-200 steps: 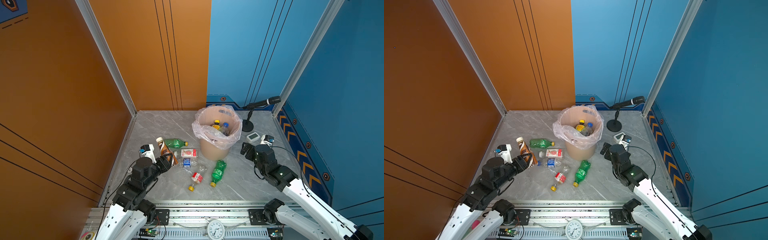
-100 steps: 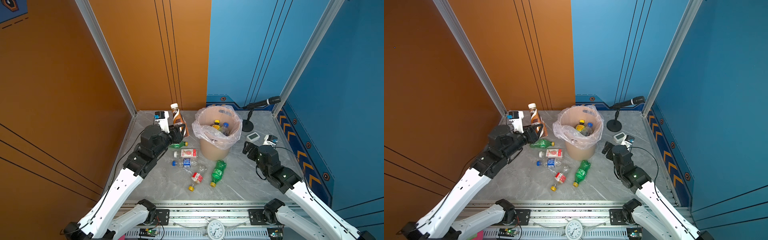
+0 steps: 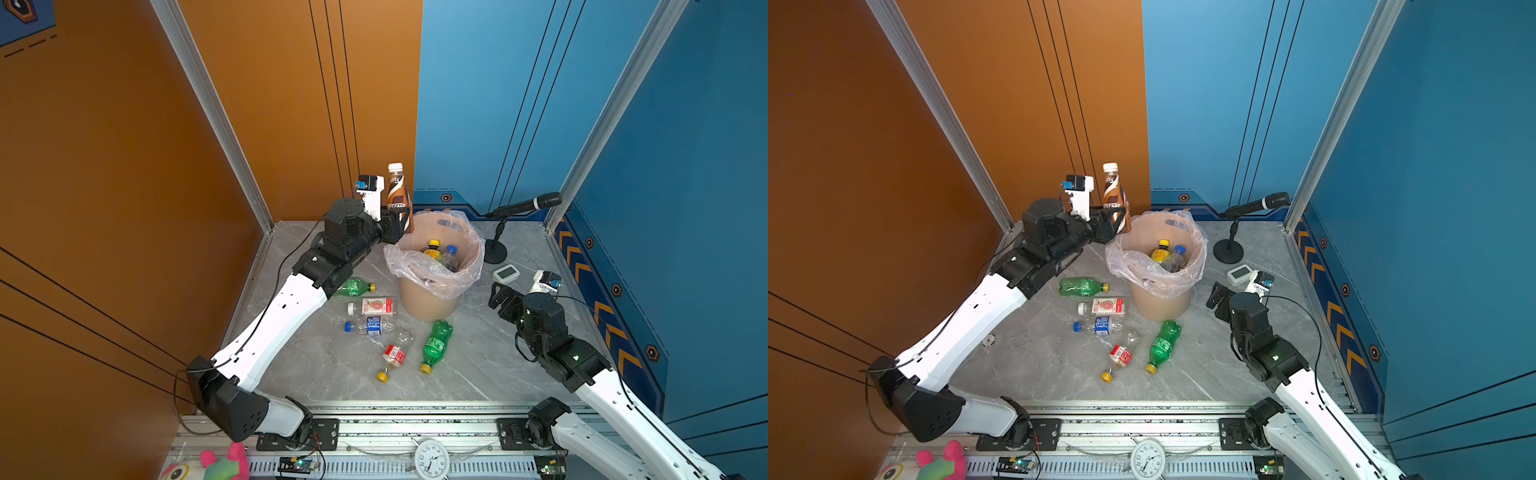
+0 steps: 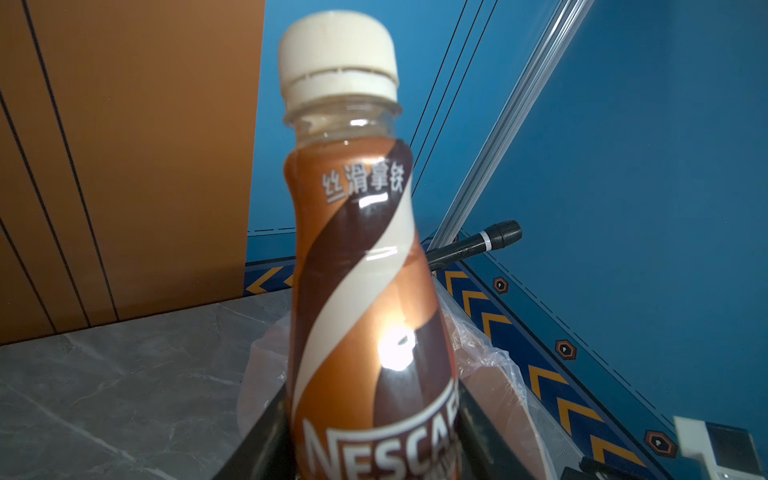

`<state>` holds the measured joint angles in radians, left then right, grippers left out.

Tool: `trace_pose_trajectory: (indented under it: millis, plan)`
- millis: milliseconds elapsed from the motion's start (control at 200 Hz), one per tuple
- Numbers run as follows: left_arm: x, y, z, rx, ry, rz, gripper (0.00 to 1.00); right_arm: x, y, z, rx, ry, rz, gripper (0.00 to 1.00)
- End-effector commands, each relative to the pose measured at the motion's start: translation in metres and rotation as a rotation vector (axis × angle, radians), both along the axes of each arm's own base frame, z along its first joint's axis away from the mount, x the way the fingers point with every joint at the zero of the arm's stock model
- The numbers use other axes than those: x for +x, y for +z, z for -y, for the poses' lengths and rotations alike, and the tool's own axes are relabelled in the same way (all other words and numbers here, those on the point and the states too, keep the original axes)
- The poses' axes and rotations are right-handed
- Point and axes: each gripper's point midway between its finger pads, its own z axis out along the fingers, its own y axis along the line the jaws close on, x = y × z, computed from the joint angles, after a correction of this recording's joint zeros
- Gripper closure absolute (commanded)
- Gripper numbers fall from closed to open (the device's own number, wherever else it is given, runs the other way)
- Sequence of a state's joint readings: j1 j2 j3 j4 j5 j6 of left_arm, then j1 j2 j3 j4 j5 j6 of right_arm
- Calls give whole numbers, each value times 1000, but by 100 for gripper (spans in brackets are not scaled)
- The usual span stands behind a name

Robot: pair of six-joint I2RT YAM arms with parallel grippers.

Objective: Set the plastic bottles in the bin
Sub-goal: 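Lift the Nescafe bottle with the left gripper and carry it over the bin, then open the left gripper to drop the Nescafe bottle into the bin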

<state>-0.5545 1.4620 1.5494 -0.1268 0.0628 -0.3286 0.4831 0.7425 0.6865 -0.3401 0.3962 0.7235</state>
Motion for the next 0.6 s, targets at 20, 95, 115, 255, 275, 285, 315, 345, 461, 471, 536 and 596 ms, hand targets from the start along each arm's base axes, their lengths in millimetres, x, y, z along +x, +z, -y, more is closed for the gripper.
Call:
trace_pose_trajectory:
  millis: [20,95,115,255,275,285,315,345,461,471,536,596]
  plan:
    - [13,4,23,50,-57,23,50,-5,-9,5,-7,-15,-32,0]
    - [22,-1,33,62,-73,9,50,-5,-9,5,-7,-13,-35,0]
    - [24,-1,35,61,-76,7,50,-5,-9,5,-9,-15,-34,0]
    - [32,-13,48,67,-96,-16,49,-6,-8,8,-10,-23,-29,0]
    - [32,-13,50,67,-99,-16,49,-6,-8,8,-9,-23,-29,0]
    - [32,-19,49,79,-100,-37,49,-6,-8,9,-10,-23,-30,0]
    - [31,-23,51,85,-105,-50,49,-6,-8,8,-10,-22,-30,0]
    - [32,-25,53,87,-109,-54,49,-6,-7,9,-9,-23,-28,0]
    - [28,-28,59,98,-126,-57,36,-5,-9,9,-9,-24,-33,0]
    - [28,-29,60,101,-126,-58,31,-5,-9,9,-9,-24,-32,0]
    - [25,-27,60,111,-123,-53,2,-5,-9,8,-6,-21,-34,0]
    - [22,-23,57,119,-117,-40,2,-5,-9,8,-5,-20,-35,0]
